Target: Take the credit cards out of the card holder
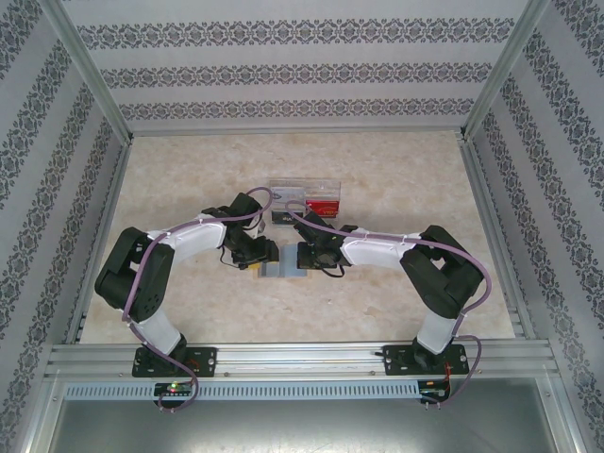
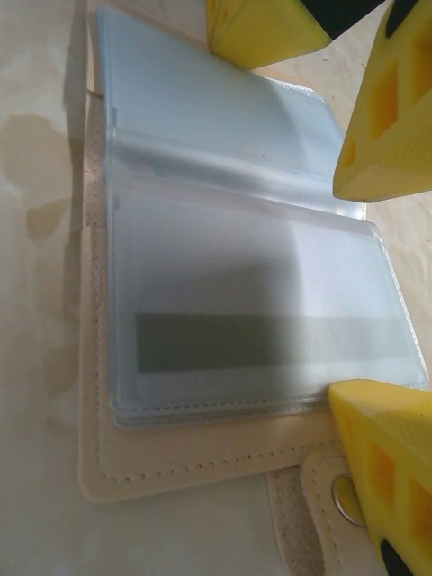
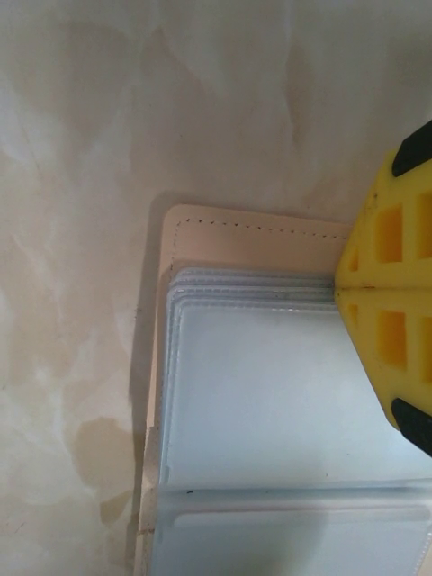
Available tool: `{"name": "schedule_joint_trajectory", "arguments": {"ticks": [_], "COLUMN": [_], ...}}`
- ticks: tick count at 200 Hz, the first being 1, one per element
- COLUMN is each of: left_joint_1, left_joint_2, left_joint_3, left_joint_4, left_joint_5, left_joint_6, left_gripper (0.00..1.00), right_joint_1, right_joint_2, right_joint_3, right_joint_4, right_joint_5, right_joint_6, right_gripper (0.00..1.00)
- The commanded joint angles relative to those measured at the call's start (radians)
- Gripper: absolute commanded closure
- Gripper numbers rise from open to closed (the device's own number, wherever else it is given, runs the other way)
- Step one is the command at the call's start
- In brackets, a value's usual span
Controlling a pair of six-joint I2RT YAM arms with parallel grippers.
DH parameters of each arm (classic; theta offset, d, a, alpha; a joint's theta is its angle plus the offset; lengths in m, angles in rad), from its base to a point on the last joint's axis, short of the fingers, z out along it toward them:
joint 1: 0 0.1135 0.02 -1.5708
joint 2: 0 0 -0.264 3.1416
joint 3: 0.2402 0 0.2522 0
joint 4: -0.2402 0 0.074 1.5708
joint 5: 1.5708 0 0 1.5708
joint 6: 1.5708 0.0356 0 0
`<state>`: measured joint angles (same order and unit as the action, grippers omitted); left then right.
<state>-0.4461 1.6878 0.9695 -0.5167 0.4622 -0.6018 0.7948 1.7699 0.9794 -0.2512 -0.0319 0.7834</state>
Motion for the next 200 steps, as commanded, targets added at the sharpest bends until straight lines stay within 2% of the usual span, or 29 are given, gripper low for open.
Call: {"name": "schedule_joint_trajectory", "arguments": {"ticks": [1,119,200], "left_joint_1": [-0.015,-0.033,-0.038], "left_joint_2": [0.025,0.058,0.044], "left_joint_3": [0.017,0.039,0.051], "left_joint_4": [-0.021,0.047,0.047], "left_joint_5": [-0.021,0.107,0.118], "left_joint_6": [0.026,0.036,0.043], "left_gripper": [0.44,0.38,0.37], "right_joint_1": [0.006,0.007,0.007], "right_joint_2": [0.043,0.054,0.058], "right_joint_3": [-0.013,-0.009,-0.007], "right_joint_4": [-0.03,-0.026,-0.027], "right_joint_5": [-0.013,-0.026,-0.029], "right_joint_6": [0.015,0.017,0.017], "right_gripper": [1.0,1.0,1.0]}}
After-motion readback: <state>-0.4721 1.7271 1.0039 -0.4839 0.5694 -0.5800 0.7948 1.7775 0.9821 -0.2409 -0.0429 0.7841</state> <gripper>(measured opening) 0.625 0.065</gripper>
